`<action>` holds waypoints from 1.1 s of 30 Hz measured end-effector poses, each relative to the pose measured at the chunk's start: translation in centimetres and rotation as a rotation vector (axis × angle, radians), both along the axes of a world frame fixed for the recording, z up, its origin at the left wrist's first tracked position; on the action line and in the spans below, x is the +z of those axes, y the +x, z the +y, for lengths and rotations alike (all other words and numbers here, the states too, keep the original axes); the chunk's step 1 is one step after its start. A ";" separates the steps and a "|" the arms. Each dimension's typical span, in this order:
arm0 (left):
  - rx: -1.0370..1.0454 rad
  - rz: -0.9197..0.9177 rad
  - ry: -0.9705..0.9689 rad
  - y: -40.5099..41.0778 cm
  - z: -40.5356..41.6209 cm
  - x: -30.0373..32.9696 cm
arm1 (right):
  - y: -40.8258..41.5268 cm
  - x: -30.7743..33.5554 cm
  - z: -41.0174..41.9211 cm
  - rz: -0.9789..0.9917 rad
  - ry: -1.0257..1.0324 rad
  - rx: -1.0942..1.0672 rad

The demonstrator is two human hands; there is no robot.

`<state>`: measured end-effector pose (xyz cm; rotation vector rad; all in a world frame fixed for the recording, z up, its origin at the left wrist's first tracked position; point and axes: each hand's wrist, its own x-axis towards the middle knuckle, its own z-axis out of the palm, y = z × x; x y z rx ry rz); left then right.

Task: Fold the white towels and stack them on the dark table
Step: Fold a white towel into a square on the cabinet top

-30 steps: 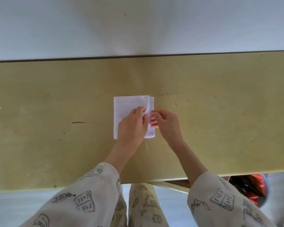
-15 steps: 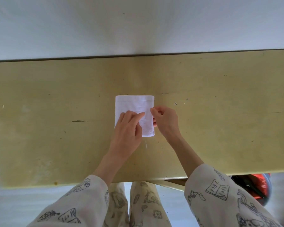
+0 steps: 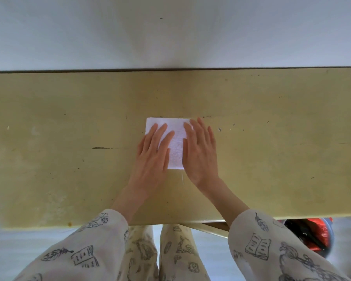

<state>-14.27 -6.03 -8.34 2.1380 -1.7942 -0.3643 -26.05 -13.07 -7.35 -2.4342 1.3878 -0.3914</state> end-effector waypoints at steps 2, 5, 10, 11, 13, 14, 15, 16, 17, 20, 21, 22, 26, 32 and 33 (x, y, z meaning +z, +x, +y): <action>0.010 -0.004 0.026 0.8 -0.7 -0.4 | 0.3 -1.6 0.2 0.079 0.009 0.073; -0.015 -0.073 0.125 1.9 -0.7 -1.7 | 0.2 -3.2 -0.1 0.138 0.051 0.058; -0.045 -0.170 0.191 2.4 -0.4 -2.5 | -0.2 -3.8 -0.2 0.208 0.051 0.063; -0.040 -0.180 0.192 2.3 -0.4 -2.3 | -0.1 -3.8 -0.2 0.218 0.052 0.064; -0.043 -0.180 0.214 2.1 -0.5 -2.0 | 0.1 -3.6 -0.2 0.243 0.067 0.064; -0.045 -0.177 0.226 2.1 -0.4 -1.9 | 0.2 -3.4 -0.3 0.261 0.081 0.060; -0.048 -0.175 0.237 2.2 -0.5 -1.7 | 0.2 -3.1 -0.3 0.273 0.101 0.056; -0.049 -0.166 0.255 2.2 -0.6 -1.7 | 0.2 -2.9 -0.3 0.276 0.122 0.057; -0.051 -0.151 0.269 2.4 -0.7 -1.4 | 0.2 -2.5 -0.4 0.266 0.143 0.068; -0.054 -0.065 0.281 2.8 -0.9 -0.1 | 0.2 -1.2 -0.5 0.136 0.274 0.043; -0.033 -0.014 0.272 2.9 -0.7 0.3 | 0.3 -0.8 -0.5 0.064 0.297 -0.035; 0.005 0.034 0.249 3.0 -0.4 0.7 | 0.4 -0.1 -0.6 -0.008 0.285 -0.151; 0.198 0.156 0.169 3.6 1.9 2.3 | 1.4 1.6 -2.0 -0.044 0.424 -0.572; 0.470 0.315 0.156 5.5 6.0 3.1 | 4.1 0.9 -2.7 0.098 0.621 -0.643; 0.514 0.350 0.152 5.7 6.4 3.1 | 4.5 1.0 -2.8 0.108 0.640 -0.656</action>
